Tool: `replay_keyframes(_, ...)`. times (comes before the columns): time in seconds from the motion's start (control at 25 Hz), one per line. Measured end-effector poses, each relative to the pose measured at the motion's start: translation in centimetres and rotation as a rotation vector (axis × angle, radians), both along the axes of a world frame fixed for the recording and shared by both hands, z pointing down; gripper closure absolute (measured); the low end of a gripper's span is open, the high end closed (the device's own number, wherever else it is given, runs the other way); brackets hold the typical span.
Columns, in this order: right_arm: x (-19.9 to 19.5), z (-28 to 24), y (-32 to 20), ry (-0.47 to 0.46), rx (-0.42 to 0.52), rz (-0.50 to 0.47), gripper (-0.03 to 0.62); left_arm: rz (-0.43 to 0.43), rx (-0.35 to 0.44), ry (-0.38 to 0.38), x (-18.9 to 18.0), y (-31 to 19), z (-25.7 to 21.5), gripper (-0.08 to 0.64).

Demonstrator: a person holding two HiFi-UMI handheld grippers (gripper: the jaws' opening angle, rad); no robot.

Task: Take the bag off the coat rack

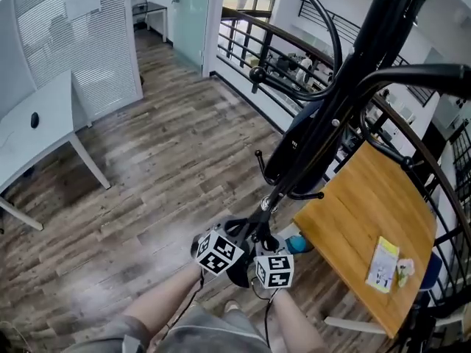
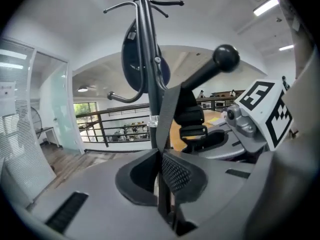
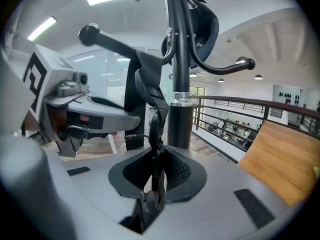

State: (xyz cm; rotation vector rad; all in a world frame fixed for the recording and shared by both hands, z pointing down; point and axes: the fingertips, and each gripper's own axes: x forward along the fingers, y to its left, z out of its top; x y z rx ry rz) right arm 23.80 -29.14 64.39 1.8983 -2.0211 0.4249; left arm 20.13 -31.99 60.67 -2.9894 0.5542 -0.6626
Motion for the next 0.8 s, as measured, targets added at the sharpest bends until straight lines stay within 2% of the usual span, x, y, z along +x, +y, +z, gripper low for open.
replay_keyframes(0.12,1.5,-2.4,0.8,-0.052,0.043,0.04,0.528,-0.074,-0.048,0.009,-1.9,-1.3,-0.7,0.543)
replay_keyframes(0.24,2.5,-6.0,0.7,-0.057,0.088,0.026,0.526,-0.128,-0.051,0.024,-3.5,-2.4,-2.7,0.543)
replay_keyframes(0.44,1.5,-10.5,2.2,-0.038,0.112,-0.051,0.526,-0.141,0.004,0.049,-4.4,-0.8,-7.0,0.543)
replay_keyframes(0.8,-1.2,-18.9,2.6,-0.023,0.182,-0.191,0.526,-0.224,0.106,0.088,-7.8,0.5,-15.2,0.543)
